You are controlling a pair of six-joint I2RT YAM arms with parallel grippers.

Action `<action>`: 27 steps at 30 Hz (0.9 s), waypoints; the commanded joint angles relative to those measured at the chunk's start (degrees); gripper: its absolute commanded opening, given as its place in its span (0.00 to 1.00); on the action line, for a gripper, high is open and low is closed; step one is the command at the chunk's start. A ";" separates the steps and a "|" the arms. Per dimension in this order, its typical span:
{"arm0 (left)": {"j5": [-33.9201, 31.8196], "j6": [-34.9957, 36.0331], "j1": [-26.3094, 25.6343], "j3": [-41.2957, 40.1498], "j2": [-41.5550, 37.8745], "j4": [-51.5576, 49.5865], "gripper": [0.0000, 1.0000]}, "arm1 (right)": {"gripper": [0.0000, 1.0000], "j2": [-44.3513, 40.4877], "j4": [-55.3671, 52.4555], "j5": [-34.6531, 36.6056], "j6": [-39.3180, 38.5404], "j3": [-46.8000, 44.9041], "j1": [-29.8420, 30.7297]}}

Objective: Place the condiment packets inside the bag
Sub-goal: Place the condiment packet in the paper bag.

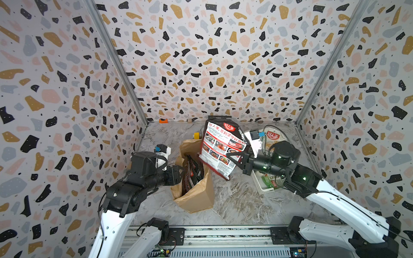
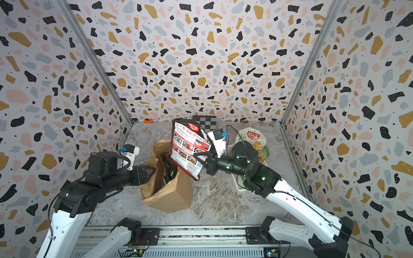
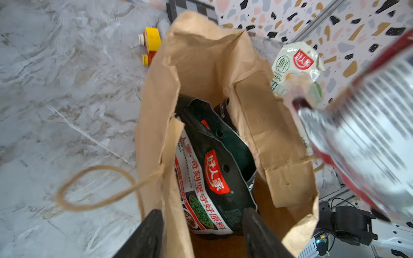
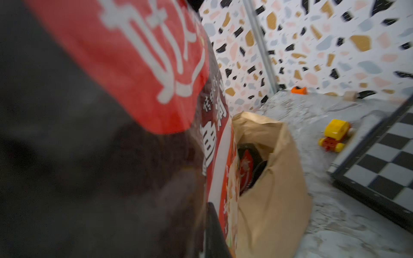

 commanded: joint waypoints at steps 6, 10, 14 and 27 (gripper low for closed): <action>-9.18 3.42 0.17 -0.70 -2.88 -3.92 0.47 | 0.00 6.51 4.75 12.04 1.22 9.05 11.66; -11.41 3.23 0.16 0.99 -5.57 -3.52 0.45 | 0.00 9.92 3.75 17.38 2.18 11.91 15.50; -14.82 3.36 0.11 2.74 -7.90 -4.20 0.49 | 0.00 13.31 -0.93 22.39 0.15 17.53 18.79; -7.85 1.93 0.17 -3.76 -6.74 -1.28 0.55 | 0.00 20.17 -2.14 34.36 5.46 19.57 20.32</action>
